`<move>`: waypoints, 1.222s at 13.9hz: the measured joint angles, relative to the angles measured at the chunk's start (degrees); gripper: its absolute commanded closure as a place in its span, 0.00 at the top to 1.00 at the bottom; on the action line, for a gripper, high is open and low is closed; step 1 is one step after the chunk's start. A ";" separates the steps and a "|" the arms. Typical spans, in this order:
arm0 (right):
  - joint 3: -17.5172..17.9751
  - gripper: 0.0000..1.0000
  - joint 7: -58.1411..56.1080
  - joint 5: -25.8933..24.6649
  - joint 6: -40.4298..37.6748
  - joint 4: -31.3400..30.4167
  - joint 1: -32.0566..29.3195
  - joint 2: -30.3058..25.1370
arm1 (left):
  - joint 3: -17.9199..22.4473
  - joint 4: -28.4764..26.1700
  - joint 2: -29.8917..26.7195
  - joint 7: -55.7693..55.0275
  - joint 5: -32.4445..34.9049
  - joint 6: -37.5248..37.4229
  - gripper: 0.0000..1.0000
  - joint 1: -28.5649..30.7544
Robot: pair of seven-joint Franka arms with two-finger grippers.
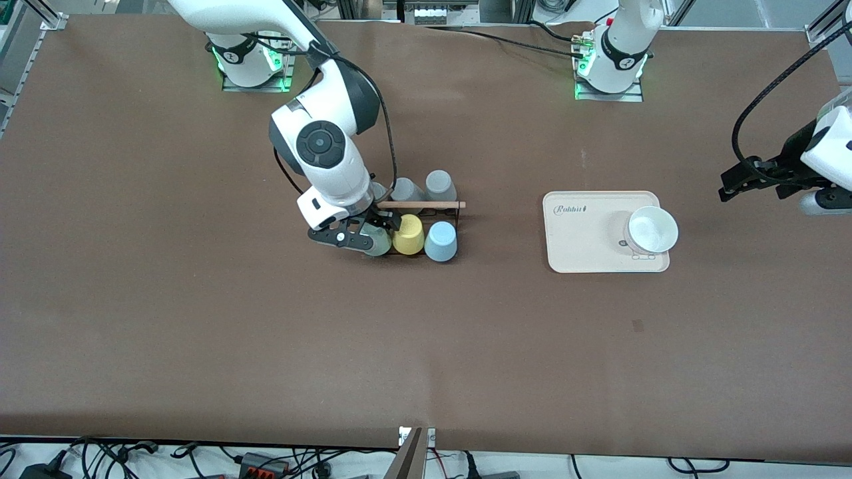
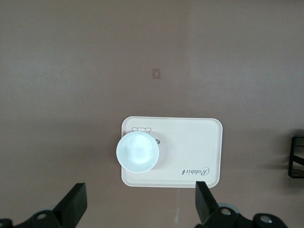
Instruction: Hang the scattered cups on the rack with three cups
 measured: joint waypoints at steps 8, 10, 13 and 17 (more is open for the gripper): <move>-0.71 1.00 -17.64 0.00 -16.25 0.65 -17.45 -14.73 | 0.00 0.01 -0.12 -2.16 0.00 1.26 1.00 -0.01; -0.83 1.00 -28.17 -0.02 -18.75 0.62 -23.71 -16.67 | -0.07 0.01 -0.16 1.04 0.00 1.27 1.00 -0.04; -2.07 1.00 -43.66 -0.02 -20.62 0.66 -31.36 -19.28 | 0.07 0.01 -0.18 2.02 0.00 1.25 1.00 0.04; -5.13 1.00 -47.69 -0.03 -27.96 3.51 -33.61 -21.55 | 0.39 0.01 -0.19 1.95 -0.14 0.83 1.00 0.30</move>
